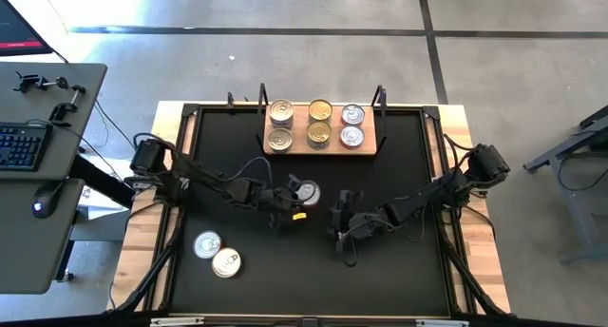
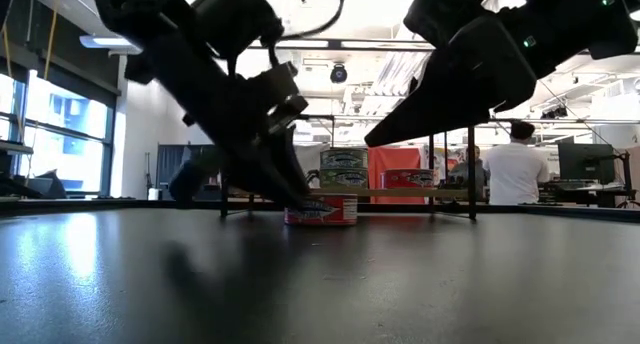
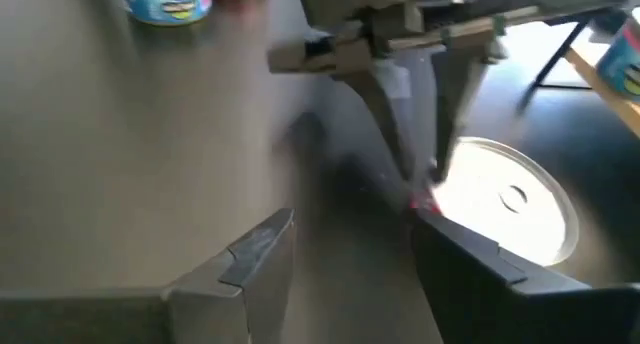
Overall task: Stack canned seafood by type on shelf
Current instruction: Stack the right red canned tuna on the top red canned tuna
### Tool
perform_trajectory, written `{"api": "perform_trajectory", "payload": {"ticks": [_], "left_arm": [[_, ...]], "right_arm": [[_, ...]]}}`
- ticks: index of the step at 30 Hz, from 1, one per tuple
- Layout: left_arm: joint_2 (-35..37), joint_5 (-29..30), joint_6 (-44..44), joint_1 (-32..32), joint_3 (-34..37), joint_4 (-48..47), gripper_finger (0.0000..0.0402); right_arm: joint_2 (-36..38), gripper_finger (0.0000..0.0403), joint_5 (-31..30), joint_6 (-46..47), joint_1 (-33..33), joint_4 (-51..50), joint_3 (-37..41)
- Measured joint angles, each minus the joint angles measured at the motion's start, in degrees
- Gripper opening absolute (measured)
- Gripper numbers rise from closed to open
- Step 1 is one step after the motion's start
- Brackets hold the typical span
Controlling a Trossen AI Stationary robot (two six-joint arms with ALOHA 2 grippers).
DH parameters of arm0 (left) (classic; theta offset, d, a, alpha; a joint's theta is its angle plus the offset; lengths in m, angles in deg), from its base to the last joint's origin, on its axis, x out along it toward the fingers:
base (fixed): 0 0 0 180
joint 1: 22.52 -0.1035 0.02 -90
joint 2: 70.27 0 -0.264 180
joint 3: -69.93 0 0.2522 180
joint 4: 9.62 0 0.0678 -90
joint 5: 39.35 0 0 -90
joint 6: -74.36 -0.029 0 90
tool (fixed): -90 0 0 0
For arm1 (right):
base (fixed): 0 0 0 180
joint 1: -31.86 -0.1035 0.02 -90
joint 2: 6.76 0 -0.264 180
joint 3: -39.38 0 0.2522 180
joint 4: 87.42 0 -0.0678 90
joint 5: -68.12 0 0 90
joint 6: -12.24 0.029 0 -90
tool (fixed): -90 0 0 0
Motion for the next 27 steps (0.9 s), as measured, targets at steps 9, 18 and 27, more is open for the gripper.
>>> {"api": "perform_trajectory", "payload": {"ticks": [9,18,27], "left_arm": [[-2.6,-3.0,1.0,0.0,-0.2,5.7,0.0007],[0.0,-11.9,9.4,0.0,-0.1,9.9,0.0001],[0.1,-18.3,19.7,-1.3,0.0,12.3,0.0000]], "right_arm": [[0.0,0.0190,0.2,-10.1,0.0,0.1,0.0],[0.0,0.0195,-4.2,-22.2,0.1,-2.0,0.0],[-1.5,0.0234,-2.7,-31.0,0.0,-1.9,0.0]]}}
